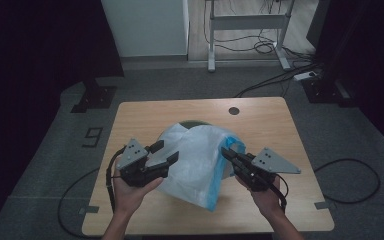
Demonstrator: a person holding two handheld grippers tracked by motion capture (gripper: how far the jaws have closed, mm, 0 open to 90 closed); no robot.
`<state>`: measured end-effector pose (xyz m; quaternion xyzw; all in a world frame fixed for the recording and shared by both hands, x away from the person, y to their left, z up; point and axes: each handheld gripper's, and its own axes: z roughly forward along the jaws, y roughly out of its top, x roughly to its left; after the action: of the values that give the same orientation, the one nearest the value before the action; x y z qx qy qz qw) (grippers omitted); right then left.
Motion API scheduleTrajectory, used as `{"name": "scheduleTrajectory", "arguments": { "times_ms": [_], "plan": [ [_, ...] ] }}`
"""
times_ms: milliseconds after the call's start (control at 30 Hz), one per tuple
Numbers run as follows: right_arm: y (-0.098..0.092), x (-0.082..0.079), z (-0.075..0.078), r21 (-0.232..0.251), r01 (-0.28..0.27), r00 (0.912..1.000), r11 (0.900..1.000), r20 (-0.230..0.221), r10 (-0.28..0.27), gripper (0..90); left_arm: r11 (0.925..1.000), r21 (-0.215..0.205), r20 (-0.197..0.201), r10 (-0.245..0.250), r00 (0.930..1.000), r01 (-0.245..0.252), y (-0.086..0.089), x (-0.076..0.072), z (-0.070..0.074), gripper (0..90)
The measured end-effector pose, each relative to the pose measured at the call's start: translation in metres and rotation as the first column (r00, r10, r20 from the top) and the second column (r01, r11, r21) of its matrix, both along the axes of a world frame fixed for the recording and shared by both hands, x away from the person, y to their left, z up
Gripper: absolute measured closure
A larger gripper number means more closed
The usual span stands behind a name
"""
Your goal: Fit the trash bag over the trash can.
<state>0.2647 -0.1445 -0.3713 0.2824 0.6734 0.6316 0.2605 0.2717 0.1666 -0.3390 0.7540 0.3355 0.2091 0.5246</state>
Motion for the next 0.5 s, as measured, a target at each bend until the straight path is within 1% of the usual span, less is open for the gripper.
{"name": "scheduleTrajectory", "arguments": {
  "times_ms": [33, 100, 200, 300, 367, 500],
  "plan": [
    [0.002, 0.0, 0.0, 0.0, -0.004, 1.0, 1.0, 0.0, 0.004, 88.4, 1.0, 0.003, -0.009, -0.005, 0.9999, 0.005, -0.002, 0.002, 0.0, 36.6],
    [0.004, -0.001, 0.0, -0.001, -0.011, 0.9999, 1.0, -0.001, 0.011, 88.4, 0.9999, 0.015, -0.015, -0.003, 0.9999, 0.003, -0.006, 0.006, -0.001, 35.5],
    [0.008, -0.003, -0.001, 0.006, -0.025, 0.9997, 1.0, -0.005, 0.025, 88.4, 0.9997, 0.022, -0.036, -0.005, 0.9993, 0.006, -0.009, 0.009, -0.004, 32.7],
    [0.009, -0.004, -0.001, 0.013, -0.032, 0.9995, 0.999, -0.007, 0.032, 88.4, 0.9996, 0.028, -0.042, 0.003, 0.9991, -0.002, -0.009, 0.008, -0.01, 31.6],
    [0.009, -0.008, -0.001, 0.029, -0.046, 0.9989, 0.998, -0.009, 0.047, 88.4, 0.9994, 0.034, -0.057, -0.003, 0.9984, 0.005, -0.008, 0.008, -0.014, 29.8],
    [0.012, -0.011, -0.002, 0.035, -0.058, 0.9982, 0.998, -0.01, 0.058, 88.4, 0.9979, 0.064, -0.083, -0.002, 0.9965, 0.007, -0.009, 0.007, -0.022, 29.6]
  ]
}}
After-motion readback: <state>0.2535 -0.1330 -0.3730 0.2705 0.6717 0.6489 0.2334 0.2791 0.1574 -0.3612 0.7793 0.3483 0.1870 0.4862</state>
